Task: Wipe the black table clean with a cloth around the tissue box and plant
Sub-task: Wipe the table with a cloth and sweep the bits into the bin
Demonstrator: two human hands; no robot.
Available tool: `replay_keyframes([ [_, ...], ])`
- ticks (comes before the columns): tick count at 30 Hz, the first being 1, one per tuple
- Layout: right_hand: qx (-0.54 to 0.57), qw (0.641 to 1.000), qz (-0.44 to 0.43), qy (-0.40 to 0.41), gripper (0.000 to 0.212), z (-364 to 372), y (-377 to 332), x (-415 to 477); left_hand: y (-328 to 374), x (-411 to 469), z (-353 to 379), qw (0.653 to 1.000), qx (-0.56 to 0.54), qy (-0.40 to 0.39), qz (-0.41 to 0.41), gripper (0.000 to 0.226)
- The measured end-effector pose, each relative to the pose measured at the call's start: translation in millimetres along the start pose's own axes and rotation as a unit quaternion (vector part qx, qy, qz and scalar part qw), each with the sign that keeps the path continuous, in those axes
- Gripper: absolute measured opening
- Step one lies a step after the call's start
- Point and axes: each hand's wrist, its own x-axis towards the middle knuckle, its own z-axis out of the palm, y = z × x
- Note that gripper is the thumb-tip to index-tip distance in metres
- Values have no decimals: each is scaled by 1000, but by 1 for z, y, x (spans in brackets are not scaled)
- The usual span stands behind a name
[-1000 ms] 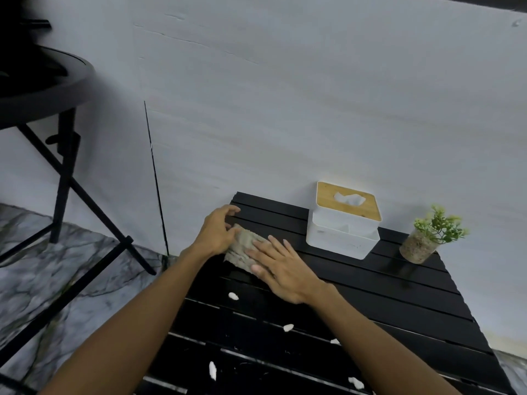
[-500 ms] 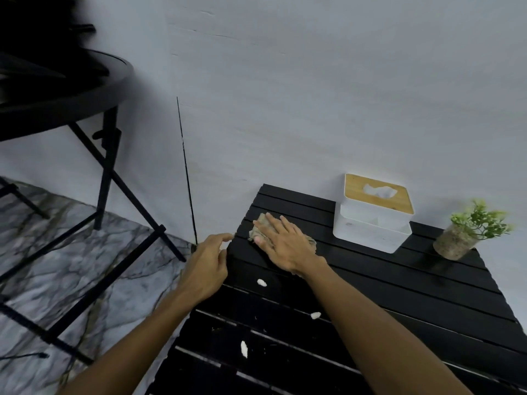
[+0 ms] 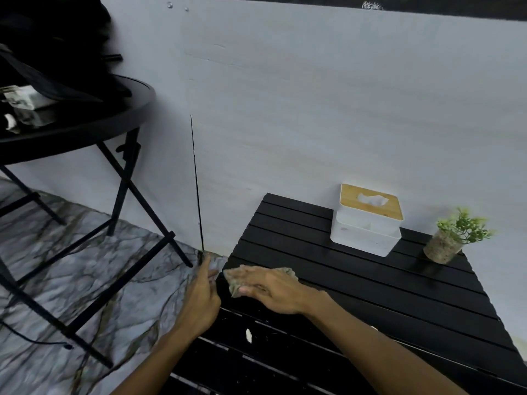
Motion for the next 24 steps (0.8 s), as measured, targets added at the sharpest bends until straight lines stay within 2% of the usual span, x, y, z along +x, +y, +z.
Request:
replay_keyframes([
  [2, 72, 996, 35, 30, 37, -7, -7, -15, -6, -1, -1, 1000, 15, 1, 9, 62],
  [5, 225, 964, 91, 106, 29, -29, -12, -25, -6, -4, -3, 1000, 19, -11, 14, 62],
  [7, 248, 947, 125, 162, 30, -48, -7, -23, -3, -7, -1, 1000, 4, -21, 15, 62],
  [10, 168, 953, 153, 202, 36, -63, 11, -10, -2, -8, 1, 1000, -6, -20, 10, 62],
  [12, 102, 965, 187, 155, 57, -56, 21, -1, -2, -7, 2, 1000, -11, -13, 11, 61],
  [14, -1, 972, 224, 72, 82, -39, 29, 3, 0, -9, 1, 1000, -13, -12, 15, 61],
  [16, -89, 967, 233, 54, 80, -21, 33, 2, 1, -10, 0, 1000, -16, -14, 17, 62],
  [18, -124, 967, 205, 91, 69, -10, 28, -1, 2, -11, -1, 1000, -14, -13, 25, 62],
  [21, -134, 973, 161, 94, 53, 1, 19, -9, 2, -12, 0, 1000, 2, -16, 24, 63],
  [24, -111, 983, 121, 82, 48, 7, 6, -24, 5, -14, 0, 999, 9, -22, 29, 66],
])
